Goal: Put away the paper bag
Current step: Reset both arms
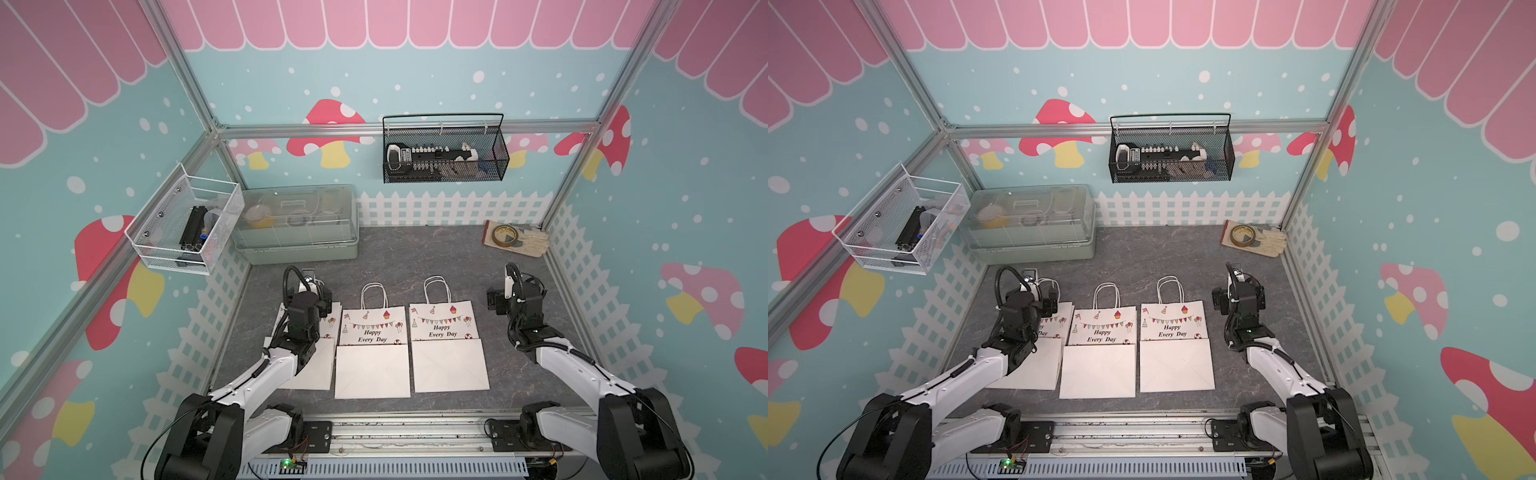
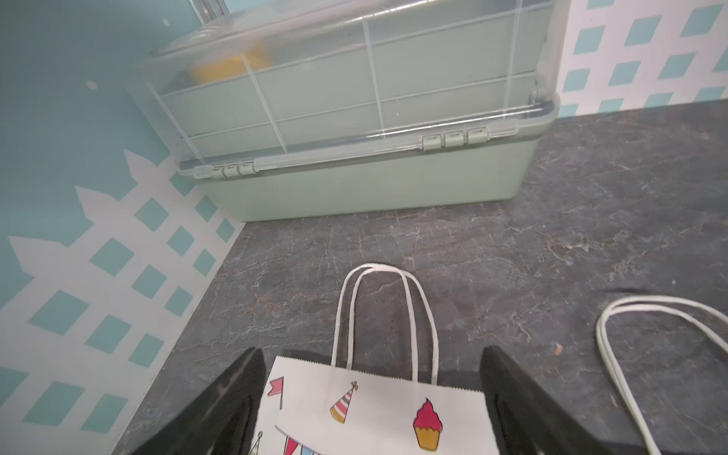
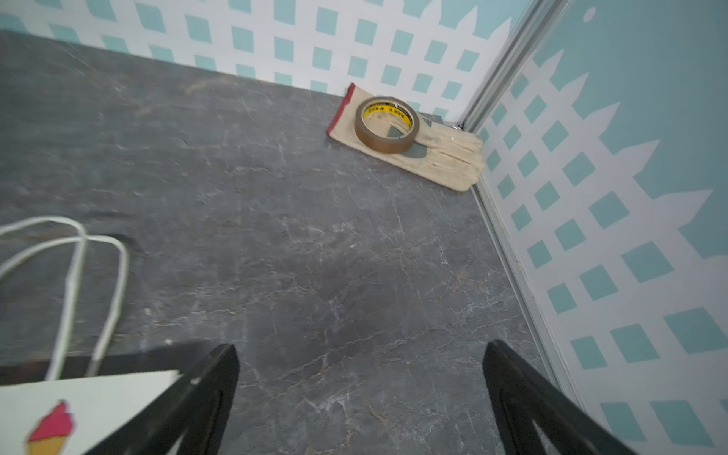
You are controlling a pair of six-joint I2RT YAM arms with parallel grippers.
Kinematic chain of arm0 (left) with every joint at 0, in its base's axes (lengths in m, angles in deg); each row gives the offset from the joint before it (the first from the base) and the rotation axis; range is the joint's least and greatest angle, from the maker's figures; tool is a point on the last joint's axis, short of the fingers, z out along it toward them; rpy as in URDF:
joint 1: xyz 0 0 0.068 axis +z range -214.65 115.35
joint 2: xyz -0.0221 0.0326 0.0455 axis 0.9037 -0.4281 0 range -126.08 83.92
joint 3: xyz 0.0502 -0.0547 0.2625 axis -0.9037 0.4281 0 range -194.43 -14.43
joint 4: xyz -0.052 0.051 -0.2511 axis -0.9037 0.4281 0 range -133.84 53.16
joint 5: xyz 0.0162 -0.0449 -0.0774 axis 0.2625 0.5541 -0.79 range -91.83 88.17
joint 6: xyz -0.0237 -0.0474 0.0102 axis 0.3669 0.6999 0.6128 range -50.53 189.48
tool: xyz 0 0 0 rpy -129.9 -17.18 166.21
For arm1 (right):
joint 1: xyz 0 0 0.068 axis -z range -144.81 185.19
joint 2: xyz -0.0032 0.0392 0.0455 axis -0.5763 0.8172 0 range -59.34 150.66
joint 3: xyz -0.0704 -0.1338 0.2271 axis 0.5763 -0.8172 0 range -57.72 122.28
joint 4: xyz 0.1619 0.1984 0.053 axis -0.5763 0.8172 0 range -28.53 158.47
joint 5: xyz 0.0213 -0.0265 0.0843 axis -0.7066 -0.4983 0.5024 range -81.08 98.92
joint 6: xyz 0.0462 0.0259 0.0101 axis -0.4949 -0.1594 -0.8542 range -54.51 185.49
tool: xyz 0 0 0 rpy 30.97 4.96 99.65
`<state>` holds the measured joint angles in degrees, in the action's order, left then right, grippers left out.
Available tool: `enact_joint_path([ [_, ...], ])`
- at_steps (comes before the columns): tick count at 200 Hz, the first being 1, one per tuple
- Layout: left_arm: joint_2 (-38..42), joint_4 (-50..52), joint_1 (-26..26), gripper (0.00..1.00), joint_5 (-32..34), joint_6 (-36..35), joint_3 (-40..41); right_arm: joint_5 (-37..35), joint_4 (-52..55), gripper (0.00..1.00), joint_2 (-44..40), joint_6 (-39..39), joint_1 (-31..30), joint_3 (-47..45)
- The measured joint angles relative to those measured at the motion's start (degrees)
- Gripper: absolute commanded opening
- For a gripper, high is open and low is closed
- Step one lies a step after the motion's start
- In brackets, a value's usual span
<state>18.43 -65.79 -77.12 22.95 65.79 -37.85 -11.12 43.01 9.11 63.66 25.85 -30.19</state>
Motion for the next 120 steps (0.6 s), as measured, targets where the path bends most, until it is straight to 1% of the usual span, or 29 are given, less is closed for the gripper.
enact_joint_path([
  [10,-1.36,-4.2,2.14,0.87,-2.45,0.09,1.22,-1.46,-4.42,0.99,3.21,0.74,0.48,-2.56],
  [29,-6.36,-14.51,7.41,0.88,-6.75,2.08,2.67,-2.6,-12.61,0.99,7.85,0.74,1.51,-6.62],
  [40,-7.34,-16.33,9.66,0.89,-9.44,3.15,3.06,-3.13,-17.42,0.99,9.64,0.74,1.66,-8.48],
  [50,-7.41,-18.05,10.62,0.89,-11.67,3.52,3.3,-3.67,-22.05,0.99,11.32,0.74,1.7,-9.7],
  [70,-6.51,-19.76,10.03,0.93,-15.17,3.65,3.43,-4.85,-32.17,0.99,15.74,0.74,1.81,-11.82],
  [80,-5.81,-20.02,8.63,0.94,-15.56,2.99,3.74,-5.09,-35.06,0.99,16.85,0.72,1.86,-12.7],
  [87,-5.7,-20.28,7.32,0.98,-15.41,2.56,3.91,-5.29,-36.79,0.99,17.33,0.72,1.86,-13.18],
  [95,-6.23,-20.74,5.88,0.98,-15.34,2.1,3.93,-5.55,-38.49,0.99,17.81,0.72,1.86,-13.38],
  [106,-9.05,-22.97,4.35,0.99,-14.97,1.6,3.96,-5.84,-40.72,0.99,18.56,0.72,1.9,-13.38],
  [120,-14.38,-27.32,4.13,0.98,-13.64,1.51,4.5,-5.9,-42.27,0.99,18.91,0.72,1.92,-13.38],
])
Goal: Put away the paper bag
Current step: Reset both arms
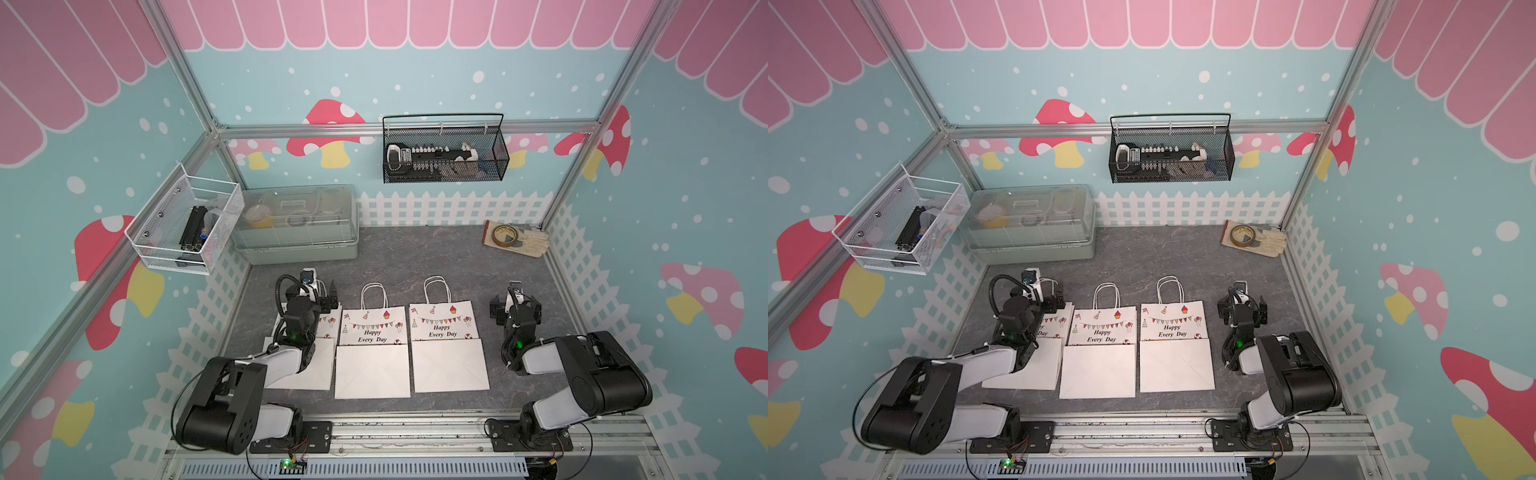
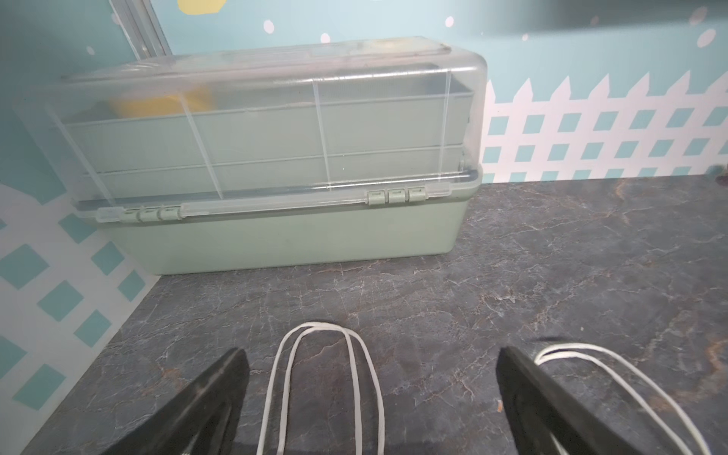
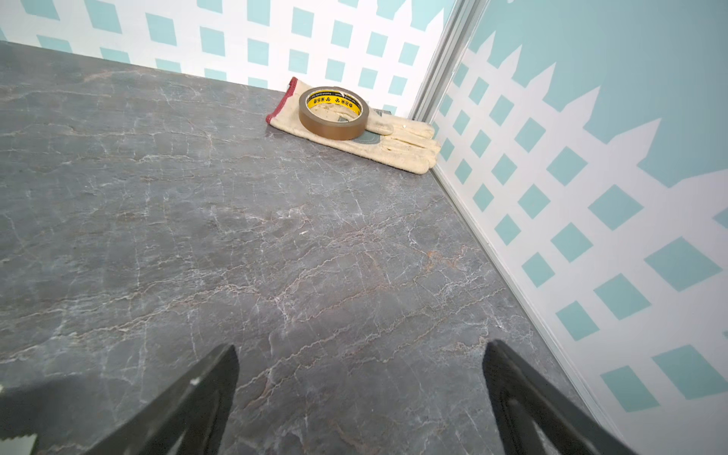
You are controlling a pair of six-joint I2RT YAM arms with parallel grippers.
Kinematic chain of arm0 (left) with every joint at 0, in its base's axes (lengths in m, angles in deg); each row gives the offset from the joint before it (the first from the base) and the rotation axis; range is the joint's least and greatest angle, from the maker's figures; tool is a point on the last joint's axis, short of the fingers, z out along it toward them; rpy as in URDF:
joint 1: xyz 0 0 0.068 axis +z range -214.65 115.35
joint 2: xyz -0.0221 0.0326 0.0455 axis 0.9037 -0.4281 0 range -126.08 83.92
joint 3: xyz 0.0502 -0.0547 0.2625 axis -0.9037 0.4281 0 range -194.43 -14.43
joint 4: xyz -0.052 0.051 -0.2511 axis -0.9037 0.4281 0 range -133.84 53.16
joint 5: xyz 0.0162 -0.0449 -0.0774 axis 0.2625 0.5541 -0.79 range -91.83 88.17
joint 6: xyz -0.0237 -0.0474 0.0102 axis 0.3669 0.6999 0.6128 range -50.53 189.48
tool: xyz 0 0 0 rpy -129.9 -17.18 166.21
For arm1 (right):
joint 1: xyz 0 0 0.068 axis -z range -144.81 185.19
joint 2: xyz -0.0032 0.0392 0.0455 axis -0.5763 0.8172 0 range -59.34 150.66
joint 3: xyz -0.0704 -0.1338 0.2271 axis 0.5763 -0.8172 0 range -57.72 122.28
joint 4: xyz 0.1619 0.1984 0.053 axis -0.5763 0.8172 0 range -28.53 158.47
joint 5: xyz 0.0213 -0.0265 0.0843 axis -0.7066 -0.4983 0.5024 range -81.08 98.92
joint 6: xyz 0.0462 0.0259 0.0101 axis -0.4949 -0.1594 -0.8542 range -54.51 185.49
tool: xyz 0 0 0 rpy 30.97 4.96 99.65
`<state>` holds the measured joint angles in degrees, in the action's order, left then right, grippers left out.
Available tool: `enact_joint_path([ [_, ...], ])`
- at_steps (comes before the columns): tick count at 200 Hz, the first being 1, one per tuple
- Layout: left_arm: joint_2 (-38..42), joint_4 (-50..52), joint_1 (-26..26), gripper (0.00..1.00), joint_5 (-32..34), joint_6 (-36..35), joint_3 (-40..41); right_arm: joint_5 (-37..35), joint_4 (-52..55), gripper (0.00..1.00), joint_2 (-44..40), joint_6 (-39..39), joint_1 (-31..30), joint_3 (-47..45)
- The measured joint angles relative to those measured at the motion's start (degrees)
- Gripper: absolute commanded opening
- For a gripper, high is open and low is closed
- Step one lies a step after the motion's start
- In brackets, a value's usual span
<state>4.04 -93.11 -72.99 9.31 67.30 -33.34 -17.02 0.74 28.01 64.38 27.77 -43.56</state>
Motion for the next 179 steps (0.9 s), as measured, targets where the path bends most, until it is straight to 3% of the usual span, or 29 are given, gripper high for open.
enact_joint_path([
  [30,-8.31,-5.42,2.23,0.98,1.07,0.68,2.51,-0.04,-1.2,0.99,0.02,0.0,0.0,0.09],
  [179,-8.26,-3.23,3.41,0.98,-0.5,1.55,-1.07,1.31,-0.15,0.99,0.02,0.46,0.0,1.49],
])
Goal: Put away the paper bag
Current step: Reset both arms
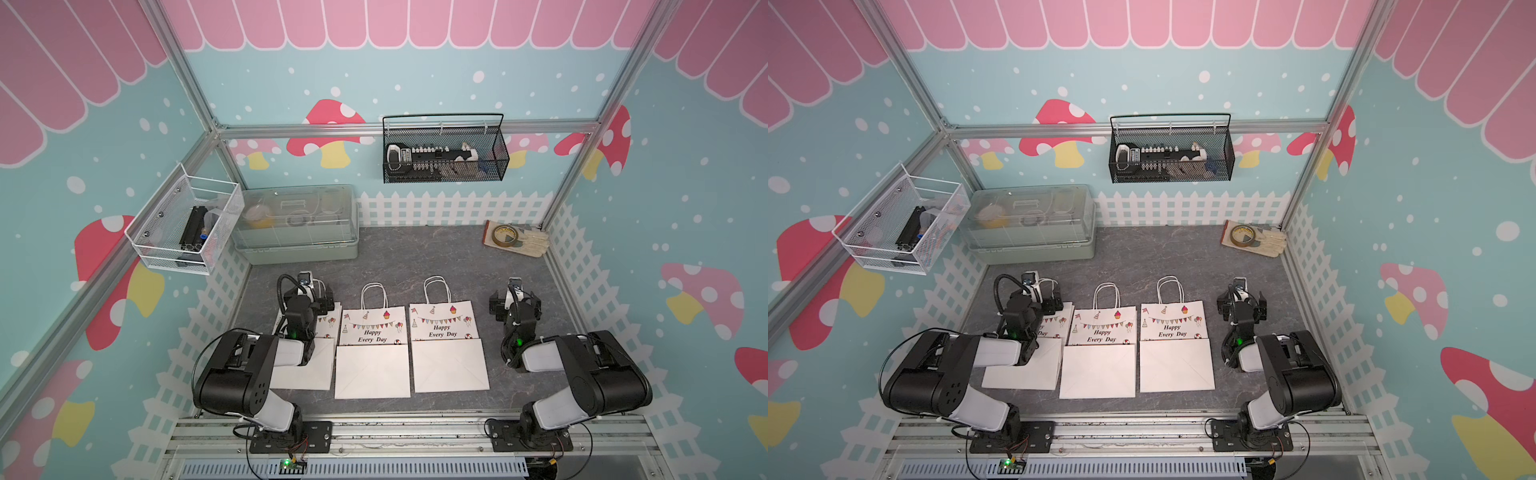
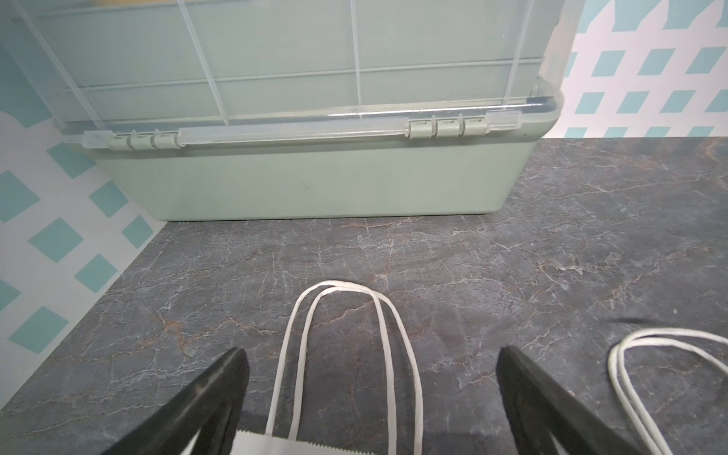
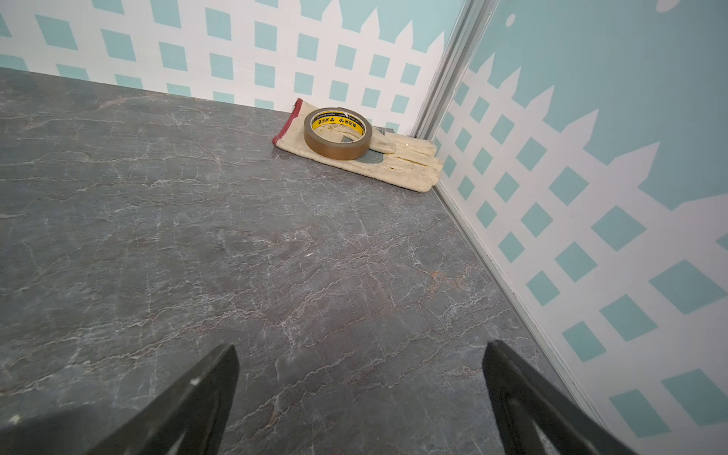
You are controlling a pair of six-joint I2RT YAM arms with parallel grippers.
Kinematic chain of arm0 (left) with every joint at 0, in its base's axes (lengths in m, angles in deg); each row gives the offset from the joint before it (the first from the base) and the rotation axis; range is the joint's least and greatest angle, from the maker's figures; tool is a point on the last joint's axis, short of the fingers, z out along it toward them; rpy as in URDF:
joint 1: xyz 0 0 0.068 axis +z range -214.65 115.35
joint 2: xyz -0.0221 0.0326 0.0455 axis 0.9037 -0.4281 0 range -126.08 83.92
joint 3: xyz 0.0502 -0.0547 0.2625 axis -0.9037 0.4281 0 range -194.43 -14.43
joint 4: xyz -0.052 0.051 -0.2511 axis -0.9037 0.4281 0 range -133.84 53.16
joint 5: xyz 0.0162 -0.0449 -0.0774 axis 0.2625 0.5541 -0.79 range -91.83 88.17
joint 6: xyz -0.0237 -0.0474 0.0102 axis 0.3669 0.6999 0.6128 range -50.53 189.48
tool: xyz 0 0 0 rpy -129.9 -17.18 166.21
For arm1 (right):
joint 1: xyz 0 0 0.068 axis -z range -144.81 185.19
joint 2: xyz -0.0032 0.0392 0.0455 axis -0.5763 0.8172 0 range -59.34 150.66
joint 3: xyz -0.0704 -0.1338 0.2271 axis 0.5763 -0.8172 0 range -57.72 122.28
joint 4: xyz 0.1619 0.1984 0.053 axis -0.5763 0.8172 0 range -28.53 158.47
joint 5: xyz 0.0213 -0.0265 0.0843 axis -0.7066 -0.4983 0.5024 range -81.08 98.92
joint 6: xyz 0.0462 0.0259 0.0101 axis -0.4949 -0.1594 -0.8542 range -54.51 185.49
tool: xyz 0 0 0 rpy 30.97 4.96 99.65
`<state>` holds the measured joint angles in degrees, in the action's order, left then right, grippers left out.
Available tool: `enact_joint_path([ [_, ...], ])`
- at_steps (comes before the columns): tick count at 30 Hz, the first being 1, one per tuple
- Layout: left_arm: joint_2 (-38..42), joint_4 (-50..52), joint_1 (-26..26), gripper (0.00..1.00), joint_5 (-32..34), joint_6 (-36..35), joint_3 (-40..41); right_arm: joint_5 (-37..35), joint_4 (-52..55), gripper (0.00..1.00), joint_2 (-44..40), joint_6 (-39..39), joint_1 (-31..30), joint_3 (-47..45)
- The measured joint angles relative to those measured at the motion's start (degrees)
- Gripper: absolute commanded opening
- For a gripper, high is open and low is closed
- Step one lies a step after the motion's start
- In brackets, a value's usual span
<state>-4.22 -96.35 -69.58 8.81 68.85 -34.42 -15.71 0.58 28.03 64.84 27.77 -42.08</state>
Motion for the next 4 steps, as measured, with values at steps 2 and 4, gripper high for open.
enact_joint_path([
  [2,0.0,0.02,0.0,0.98,-0.02,0.02,0.0,0.22,0.0,0.99,0.0,0.02,0.0,0.0],
  [4,0.0,0.04,0.04,0.98,-0.02,0.04,0.0,0.33,0.02,0.99,0.0,0.02,0.0,0.0],
])
